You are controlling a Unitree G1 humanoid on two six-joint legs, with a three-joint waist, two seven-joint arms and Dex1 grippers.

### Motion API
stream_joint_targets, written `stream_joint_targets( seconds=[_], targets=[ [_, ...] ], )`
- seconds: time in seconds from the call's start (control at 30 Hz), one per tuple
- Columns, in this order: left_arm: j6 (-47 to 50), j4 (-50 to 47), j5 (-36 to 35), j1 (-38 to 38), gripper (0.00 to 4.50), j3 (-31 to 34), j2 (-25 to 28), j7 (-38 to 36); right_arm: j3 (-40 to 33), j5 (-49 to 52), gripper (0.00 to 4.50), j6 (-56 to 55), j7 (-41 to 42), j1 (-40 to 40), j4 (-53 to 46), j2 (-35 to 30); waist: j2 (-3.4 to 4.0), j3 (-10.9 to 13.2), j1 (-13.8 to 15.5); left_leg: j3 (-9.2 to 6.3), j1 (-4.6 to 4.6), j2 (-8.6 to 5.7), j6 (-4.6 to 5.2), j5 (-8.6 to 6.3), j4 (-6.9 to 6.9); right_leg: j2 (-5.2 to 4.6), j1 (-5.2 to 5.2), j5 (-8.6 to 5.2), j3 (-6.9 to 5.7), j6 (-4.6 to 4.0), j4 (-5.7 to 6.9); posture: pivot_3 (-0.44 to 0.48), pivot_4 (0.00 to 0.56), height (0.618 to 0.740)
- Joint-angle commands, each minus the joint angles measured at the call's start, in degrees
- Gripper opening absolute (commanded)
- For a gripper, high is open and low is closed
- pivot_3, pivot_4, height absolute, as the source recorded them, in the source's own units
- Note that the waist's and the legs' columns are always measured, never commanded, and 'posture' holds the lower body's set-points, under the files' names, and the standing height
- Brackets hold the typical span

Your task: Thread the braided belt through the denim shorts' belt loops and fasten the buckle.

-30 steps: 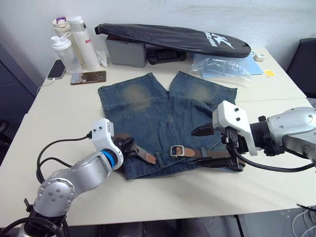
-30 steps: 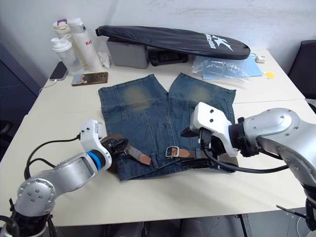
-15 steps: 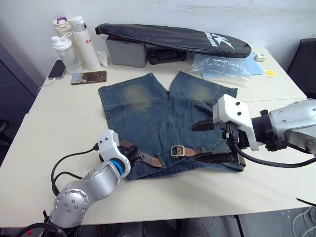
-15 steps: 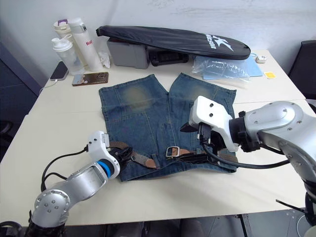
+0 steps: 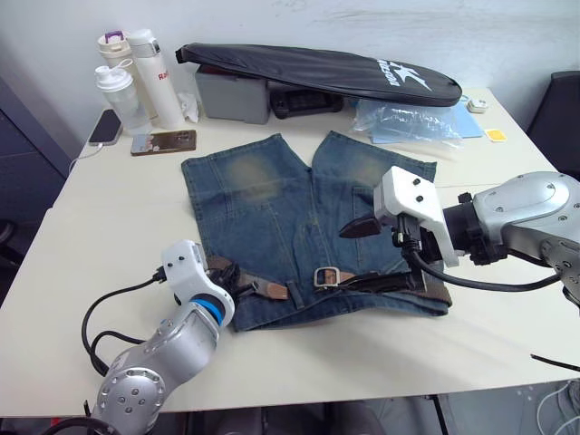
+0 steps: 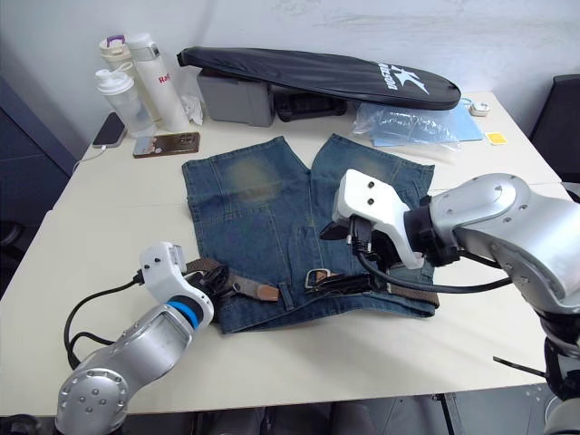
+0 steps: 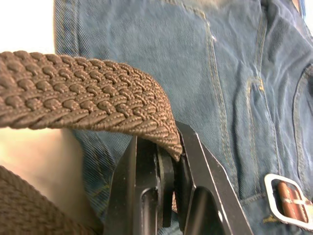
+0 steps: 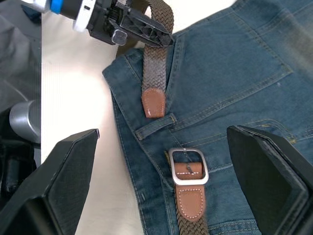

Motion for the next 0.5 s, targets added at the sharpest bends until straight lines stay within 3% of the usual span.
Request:
stream_joint_targets(
  seconds=[0.03,0.2,0.5],
  targets=[
    [0.41,-2.09,0.39,0.07,0.00,-0.91,-0.66,-0.34,-1.06,-0.33,4.46,-0.86,0.88,-1.34,-0.12,-0.01,0.00,0.00,-0.02,0.00,0.00,0.00,0.00,0.00,0.00,0.01,0.00,0.00,0.00,0.00,0.00,0.000,0.150,0.740],
    [0.69,-2.29,0.55,0.17,0.00,-1.45,-1.32,-0.11,-1.26,0.00,4.46,-0.02,1.07,-1.75,-0.54,-0.37,-0.01,0.01,-0.03,0.00,0.00,0.00,0.00,0.00,0.00,0.01,0.00,0.00,0.00,0.00,0.00,0.000,0.150,0.740],
    [-1.16,-1.59,6.33,3.38,0.00,-4.56,-10.20,0.51,-1.52,1.10,4.46,1.96,2.28,-4.31,-0.40,-0.99,0.00,0.05,0.03,0.02,-0.01,-0.02,0.05,-0.03,0.03,0.00,0.02,0.00,0.02,0.00,-0.04,0.000,0.150,0.740]
  ],
)
